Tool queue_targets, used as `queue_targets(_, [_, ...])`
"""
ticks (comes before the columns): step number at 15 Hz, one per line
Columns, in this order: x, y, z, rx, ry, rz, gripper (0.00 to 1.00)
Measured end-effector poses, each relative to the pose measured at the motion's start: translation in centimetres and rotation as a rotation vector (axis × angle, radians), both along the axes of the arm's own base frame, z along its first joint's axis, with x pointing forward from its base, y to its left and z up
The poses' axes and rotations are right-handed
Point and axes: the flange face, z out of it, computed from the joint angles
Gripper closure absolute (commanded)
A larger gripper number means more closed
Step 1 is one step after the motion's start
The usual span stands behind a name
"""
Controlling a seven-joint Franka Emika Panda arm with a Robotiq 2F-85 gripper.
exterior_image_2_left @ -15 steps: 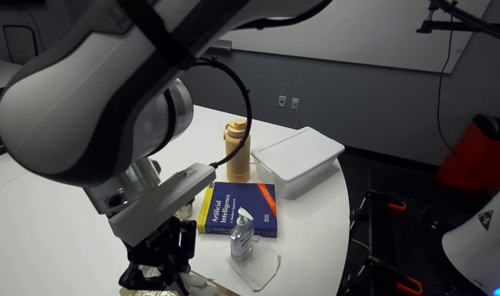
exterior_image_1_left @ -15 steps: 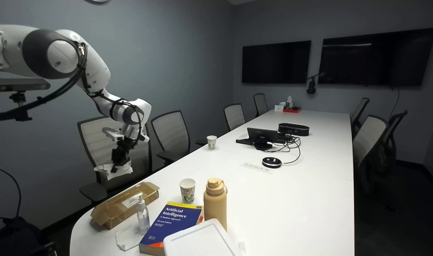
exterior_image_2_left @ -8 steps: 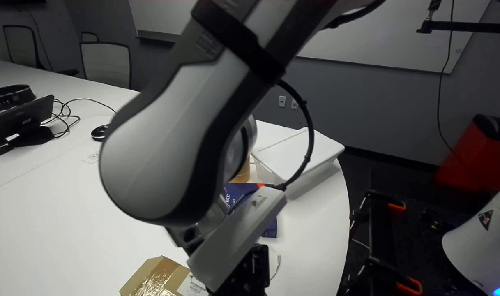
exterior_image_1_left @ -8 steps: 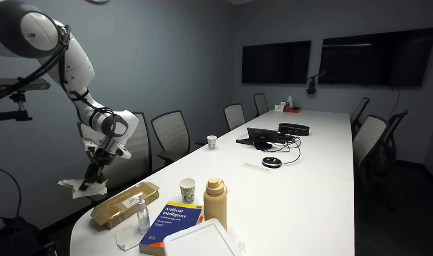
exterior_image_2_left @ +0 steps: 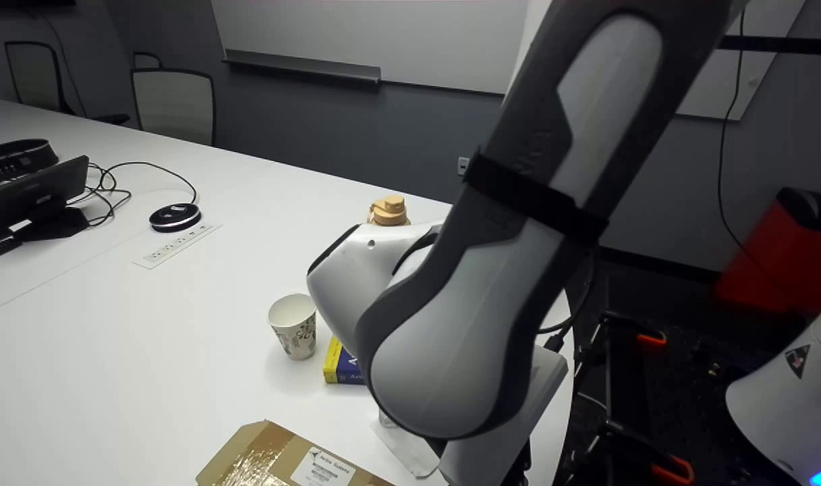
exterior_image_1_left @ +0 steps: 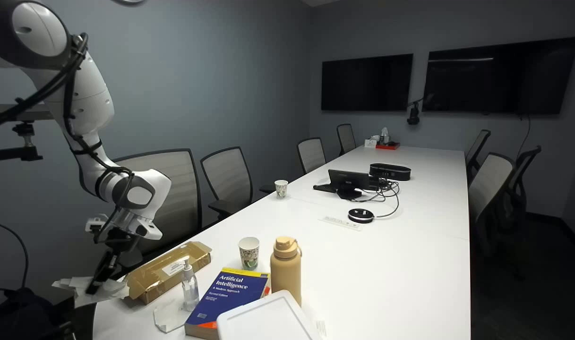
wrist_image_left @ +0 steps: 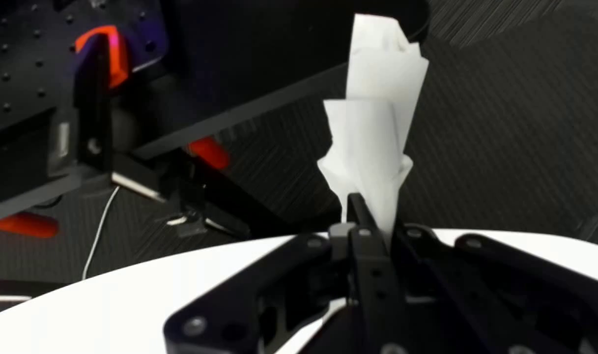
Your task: Use the cloth to clean the table
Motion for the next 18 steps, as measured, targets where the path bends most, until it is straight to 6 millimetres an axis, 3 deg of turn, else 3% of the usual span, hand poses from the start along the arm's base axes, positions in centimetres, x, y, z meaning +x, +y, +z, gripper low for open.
queue_targets(10, [1.9, -4.1, -1.5, -0.15, -0.126, 0.104, 0.99])
queue_targets(18, [3.0, -4.2, -5.2, -0.142, -0.168, 0.119, 0.99])
